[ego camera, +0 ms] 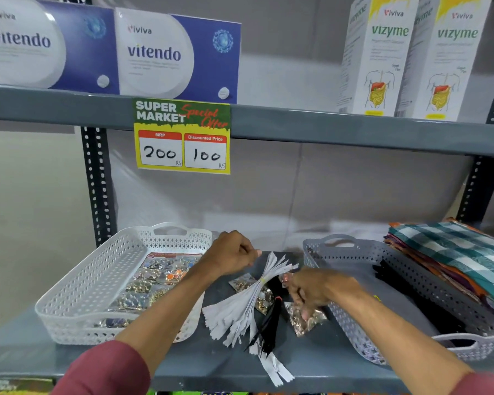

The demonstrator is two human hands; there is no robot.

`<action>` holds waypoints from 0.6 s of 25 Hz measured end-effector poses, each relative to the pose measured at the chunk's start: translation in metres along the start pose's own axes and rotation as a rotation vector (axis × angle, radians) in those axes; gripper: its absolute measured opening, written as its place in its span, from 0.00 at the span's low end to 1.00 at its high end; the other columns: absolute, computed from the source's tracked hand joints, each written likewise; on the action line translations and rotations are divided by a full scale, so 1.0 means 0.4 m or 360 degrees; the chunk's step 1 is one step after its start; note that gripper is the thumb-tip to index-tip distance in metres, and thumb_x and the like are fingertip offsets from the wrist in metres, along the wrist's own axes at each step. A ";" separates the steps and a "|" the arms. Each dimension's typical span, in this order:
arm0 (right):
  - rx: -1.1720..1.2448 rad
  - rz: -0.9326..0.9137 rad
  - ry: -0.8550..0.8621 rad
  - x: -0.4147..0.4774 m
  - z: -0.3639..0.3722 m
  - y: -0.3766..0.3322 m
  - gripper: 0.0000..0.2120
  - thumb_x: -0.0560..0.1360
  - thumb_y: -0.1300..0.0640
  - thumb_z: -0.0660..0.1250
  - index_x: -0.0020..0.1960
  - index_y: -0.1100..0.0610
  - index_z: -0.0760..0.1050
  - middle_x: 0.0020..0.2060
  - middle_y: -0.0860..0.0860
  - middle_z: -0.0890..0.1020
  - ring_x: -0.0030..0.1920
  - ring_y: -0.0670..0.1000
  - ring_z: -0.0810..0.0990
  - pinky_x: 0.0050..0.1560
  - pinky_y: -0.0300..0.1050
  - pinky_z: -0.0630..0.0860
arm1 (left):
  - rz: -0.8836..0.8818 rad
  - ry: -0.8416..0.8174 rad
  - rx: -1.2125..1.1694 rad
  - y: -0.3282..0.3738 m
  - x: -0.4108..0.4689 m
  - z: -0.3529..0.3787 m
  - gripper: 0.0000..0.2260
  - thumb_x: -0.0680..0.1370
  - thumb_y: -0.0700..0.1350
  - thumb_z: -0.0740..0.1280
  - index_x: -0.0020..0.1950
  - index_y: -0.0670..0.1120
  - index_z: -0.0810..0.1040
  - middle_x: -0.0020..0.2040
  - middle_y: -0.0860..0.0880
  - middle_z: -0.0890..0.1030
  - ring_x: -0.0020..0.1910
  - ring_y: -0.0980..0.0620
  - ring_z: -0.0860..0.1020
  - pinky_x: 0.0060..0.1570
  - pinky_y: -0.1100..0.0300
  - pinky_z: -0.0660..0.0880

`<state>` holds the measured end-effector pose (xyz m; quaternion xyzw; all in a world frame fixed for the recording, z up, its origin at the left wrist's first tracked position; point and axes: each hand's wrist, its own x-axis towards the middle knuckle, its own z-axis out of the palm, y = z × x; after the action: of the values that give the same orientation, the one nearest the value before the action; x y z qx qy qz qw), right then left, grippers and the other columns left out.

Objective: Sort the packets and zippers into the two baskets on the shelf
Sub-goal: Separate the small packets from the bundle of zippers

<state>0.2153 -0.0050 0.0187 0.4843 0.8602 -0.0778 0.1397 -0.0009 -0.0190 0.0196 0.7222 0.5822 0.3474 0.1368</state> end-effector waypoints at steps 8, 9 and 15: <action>0.0249 -0.0193 0.0663 0.030 -0.162 -0.017 0.14 0.68 0.56 0.78 0.37 0.48 0.73 0.37 0.45 0.76 0.41 0.48 0.76 0.44 0.45 0.73 | -0.0042 -0.0111 -0.0405 0.036 -0.017 0.014 0.15 0.71 0.52 0.76 0.46 0.40 0.86 0.42 0.44 0.88 0.34 0.59 0.83 0.40 0.67 0.77; 0.0271 -0.0238 0.0688 0.037 -0.172 -0.030 0.12 0.68 0.54 0.78 0.38 0.49 0.74 0.36 0.44 0.77 0.40 0.47 0.76 0.41 0.42 0.71 | -0.0050 -0.0071 -0.0450 0.034 -0.017 0.012 0.15 0.71 0.50 0.76 0.44 0.38 0.85 0.39 0.42 0.87 0.31 0.58 0.82 0.38 0.66 0.76; 0.0435 0.0012 0.0970 0.063 -0.165 -0.012 0.11 0.73 0.55 0.75 0.53 0.56 0.79 0.52 0.52 0.81 0.50 0.52 0.82 0.56 0.47 0.78 | -0.0282 0.0129 -0.0349 -0.042 0.014 -0.038 0.06 0.71 0.46 0.77 0.43 0.45 0.84 0.38 0.47 0.87 0.43 0.48 0.85 0.46 0.58 0.76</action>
<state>0.1880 0.0308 0.0733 0.5028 0.8421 -0.0437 -0.1900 -0.0229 -0.0121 0.0223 0.6341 0.6072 0.4244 0.2214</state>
